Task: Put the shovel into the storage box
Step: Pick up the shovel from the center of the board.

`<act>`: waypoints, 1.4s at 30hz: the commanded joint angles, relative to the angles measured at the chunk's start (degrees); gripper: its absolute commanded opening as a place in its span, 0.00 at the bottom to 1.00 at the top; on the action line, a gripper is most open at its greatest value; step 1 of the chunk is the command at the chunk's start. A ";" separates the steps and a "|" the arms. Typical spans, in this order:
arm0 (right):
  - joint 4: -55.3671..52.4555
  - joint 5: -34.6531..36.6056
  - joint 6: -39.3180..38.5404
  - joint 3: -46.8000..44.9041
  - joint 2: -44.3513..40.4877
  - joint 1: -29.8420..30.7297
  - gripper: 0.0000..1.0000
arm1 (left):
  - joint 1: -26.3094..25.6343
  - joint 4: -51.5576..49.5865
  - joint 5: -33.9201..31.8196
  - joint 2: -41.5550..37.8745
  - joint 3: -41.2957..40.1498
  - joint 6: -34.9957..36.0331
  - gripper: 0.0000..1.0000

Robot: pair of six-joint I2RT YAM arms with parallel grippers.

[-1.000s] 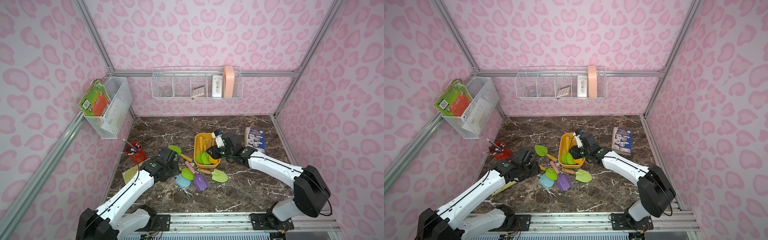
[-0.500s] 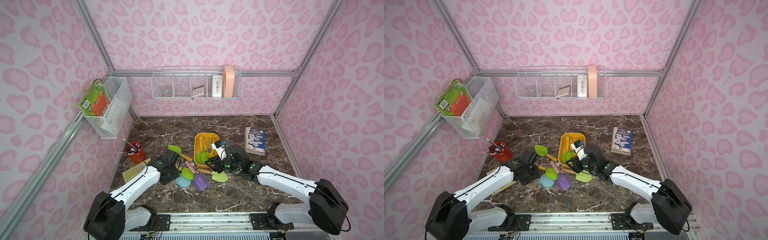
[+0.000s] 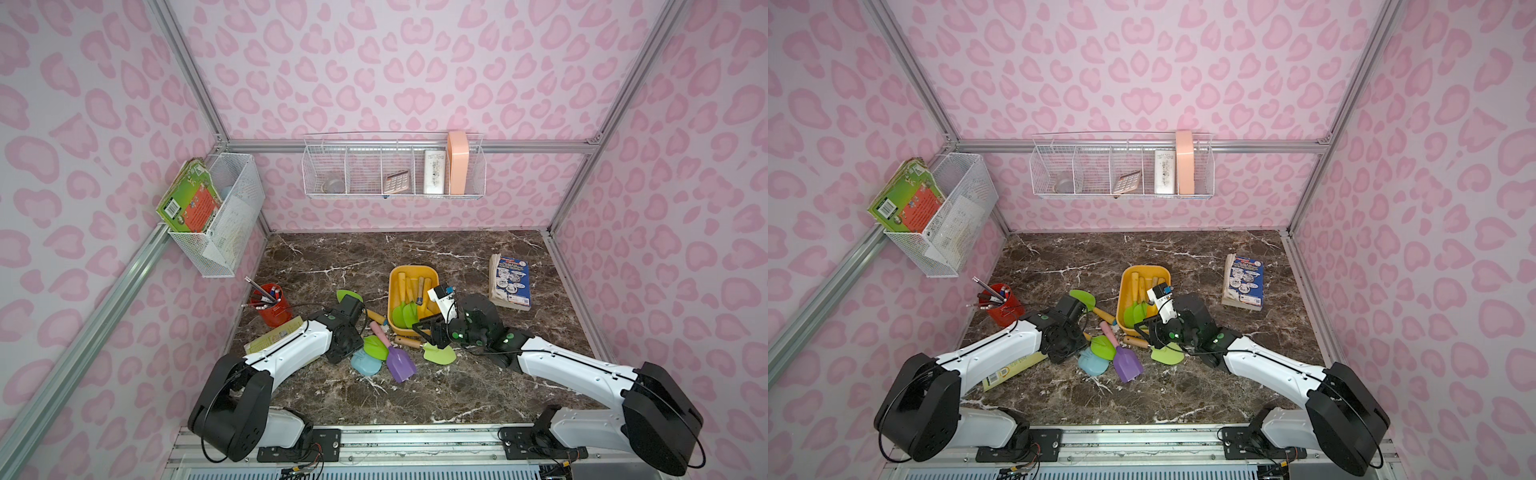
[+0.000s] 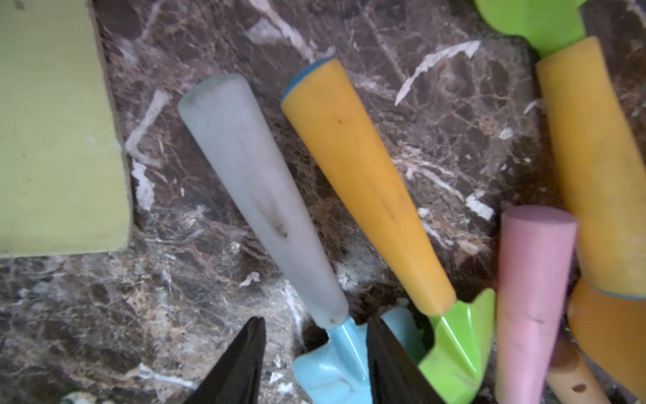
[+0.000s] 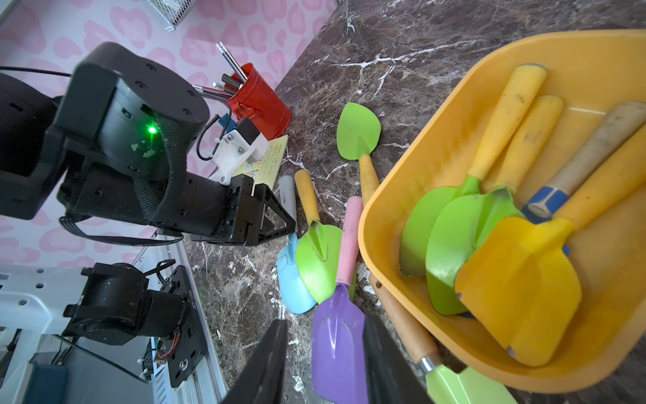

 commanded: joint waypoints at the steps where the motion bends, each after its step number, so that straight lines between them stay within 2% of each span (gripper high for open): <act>1: 1.77 0.73 0.77 -0.38 -0.55 0.06 0.39 | 0.33 0.65 -1.19 1.07 0.11 -0.40 0.51; 9: 2.03 1.11 1.20 -0.83 -0.74 0.06 0.39 | 0.38 2.06 -1.14 2.42 -1.07 -0.03 0.48; 21: 2.03 2.15 2.04 -1.15 -1.53 0.05 0.38 | 0.42 2.90 -1.23 3.01 -2.81 0.64 0.37; 29: 2.21 2.95 2.10 -1.10 -1.43 0.05 0.38 | 0.41 0.88 -2.54 -0.51 -2.76 1.95 0.28; 36: 2.29 3.63 2.02 -0.84 -1.60 -0.06 0.38 | 0.42 -3.03 -5.67 -6.26 -2.36 3.87 0.13; 42: 2.37 3.91 2.02 -0.84 -1.78 -0.07 0.38 | 0.42 -7.47 -7.65 -10.18 -0.22 6.92 0.09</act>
